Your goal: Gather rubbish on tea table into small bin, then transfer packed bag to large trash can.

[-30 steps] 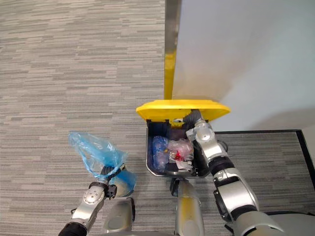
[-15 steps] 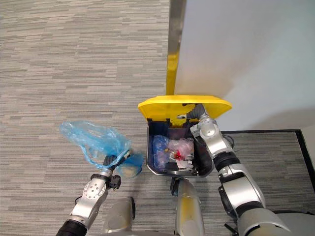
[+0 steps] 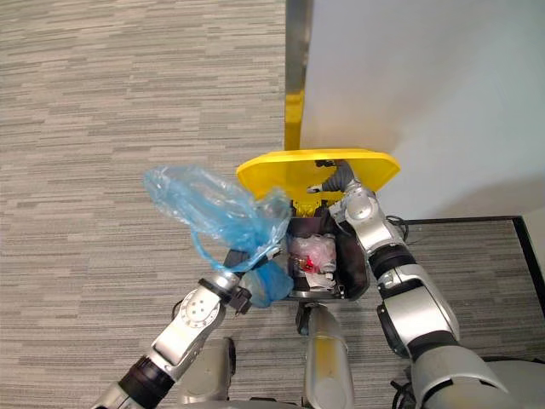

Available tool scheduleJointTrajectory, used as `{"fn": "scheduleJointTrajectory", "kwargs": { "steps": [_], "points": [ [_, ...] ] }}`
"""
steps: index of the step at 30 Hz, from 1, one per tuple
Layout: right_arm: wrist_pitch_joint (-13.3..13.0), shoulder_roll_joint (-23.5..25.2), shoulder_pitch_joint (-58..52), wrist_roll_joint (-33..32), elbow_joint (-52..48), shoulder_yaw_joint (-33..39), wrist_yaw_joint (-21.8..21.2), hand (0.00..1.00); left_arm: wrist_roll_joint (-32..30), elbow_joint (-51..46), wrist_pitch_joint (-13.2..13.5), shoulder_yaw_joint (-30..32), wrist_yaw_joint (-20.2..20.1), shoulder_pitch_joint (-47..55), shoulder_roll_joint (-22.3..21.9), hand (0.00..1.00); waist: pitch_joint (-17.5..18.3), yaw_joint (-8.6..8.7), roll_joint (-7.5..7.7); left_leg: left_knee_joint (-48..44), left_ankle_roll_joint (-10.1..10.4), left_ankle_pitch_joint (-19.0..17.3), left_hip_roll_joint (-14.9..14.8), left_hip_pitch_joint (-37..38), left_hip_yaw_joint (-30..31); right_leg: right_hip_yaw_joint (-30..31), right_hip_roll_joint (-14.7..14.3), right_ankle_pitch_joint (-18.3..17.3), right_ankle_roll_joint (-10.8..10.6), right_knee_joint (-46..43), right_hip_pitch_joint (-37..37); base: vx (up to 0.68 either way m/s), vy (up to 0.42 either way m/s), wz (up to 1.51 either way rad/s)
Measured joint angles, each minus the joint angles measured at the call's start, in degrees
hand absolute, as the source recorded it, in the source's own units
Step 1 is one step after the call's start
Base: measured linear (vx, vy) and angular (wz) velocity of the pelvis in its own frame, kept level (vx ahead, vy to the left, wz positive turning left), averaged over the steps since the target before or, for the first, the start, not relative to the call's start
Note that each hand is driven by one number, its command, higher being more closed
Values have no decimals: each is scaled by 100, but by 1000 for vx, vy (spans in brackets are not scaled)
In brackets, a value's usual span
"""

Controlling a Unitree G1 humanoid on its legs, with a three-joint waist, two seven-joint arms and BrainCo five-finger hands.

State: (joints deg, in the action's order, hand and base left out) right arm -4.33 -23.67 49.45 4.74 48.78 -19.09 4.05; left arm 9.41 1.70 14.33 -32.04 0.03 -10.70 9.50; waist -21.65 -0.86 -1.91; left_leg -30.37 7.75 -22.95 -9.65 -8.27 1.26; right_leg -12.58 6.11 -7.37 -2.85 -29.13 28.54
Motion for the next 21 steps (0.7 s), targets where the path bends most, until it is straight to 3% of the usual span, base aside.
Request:
{"fn": "scheduleJointTrajectory", "kwargs": {
  "steps": [5, 9, 15, 21],
  "points": [
    [53, -306, 557, 48, 0, -77, -122, 0, -37, 93, -4, -206, 28, -722, -52, 100, -306, 32, 8, -197, -2, -29, 53, -225, -50, 107, 9, 52, -23, -64, 229, -28, -14, -8],
    [63, -436, 1078, 53, -1, -175, -157, 0, -122, 1030, -57, -229, 248, -1553, -215, 100, -628, 181, 16, -510, -34, -92, 49, -531, -27, 109, 5, 186, -22, -18, 371, -40, -8, -2],
    [54, -697, 1532, 47, -3, -174, -126, 0, -227, 2097, -164, -282, 433, -2277, -393, 100, -769, 215, 31, -1041, -100, -248, 36, -1258, -60, 181, -25, 438, -50, 44, 881, -52, 18, -8],
    [57, -676, 1606, 1, -612, -123, 39, 0, -450, 3236, -295, -164, 639, -2996, -744, 100, -870, 217, 41, -1614, -40, -441, -186, -1969, -56, 169, -138, 522, -12, -78, 1430, -37, 12, -11]
  ]
}}
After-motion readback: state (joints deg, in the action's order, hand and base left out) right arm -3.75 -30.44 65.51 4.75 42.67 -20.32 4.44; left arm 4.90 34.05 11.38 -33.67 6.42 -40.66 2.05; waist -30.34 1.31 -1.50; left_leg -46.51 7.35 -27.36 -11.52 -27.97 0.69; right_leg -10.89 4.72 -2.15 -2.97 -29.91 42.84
